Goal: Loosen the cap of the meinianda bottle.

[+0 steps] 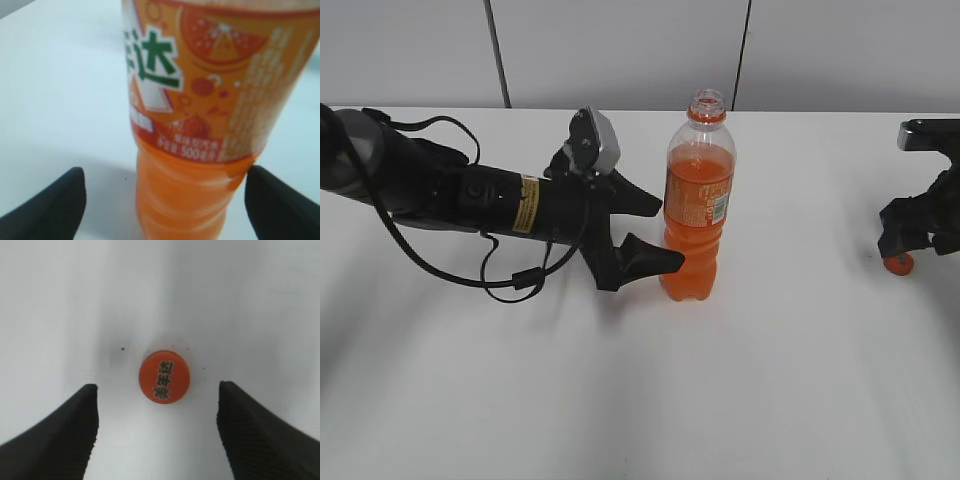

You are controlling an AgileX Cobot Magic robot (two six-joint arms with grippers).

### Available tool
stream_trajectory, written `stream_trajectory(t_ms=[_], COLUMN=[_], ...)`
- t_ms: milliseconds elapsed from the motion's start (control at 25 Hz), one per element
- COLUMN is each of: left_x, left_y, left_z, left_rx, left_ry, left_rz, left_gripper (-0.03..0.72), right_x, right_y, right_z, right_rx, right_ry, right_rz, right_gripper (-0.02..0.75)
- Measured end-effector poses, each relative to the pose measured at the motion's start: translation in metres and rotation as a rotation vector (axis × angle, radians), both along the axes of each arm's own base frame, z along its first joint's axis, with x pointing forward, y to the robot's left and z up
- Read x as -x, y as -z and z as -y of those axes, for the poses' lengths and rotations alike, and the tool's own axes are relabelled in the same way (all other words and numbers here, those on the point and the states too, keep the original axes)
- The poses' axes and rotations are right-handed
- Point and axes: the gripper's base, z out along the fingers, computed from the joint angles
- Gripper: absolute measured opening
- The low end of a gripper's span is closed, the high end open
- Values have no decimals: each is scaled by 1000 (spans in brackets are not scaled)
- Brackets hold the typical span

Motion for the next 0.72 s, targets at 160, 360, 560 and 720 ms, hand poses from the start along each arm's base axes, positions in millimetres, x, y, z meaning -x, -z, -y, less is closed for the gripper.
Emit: stream_trajectory(t_ms=[160,360,560,720], left_x=[3,9,7,-6], left_y=[5,12,10,-9], left_z=[-6,-15,-32,-49], left_rx=[-65,-153,-226,-288], left_ry=[74,172,212,80], left_rz=[21,20,27,43], left_gripper=[586,586,586,564], right_x=[3,6,10,12], right_y=[-14,-30,-50,-64], right_z=[0,-1,-1,-2], right_rx=[-2,-3,-1,1], right_ry=[-3,-6,-8,-9], right_rz=[17,43,89,127], right_gripper=[553,553,553,553])
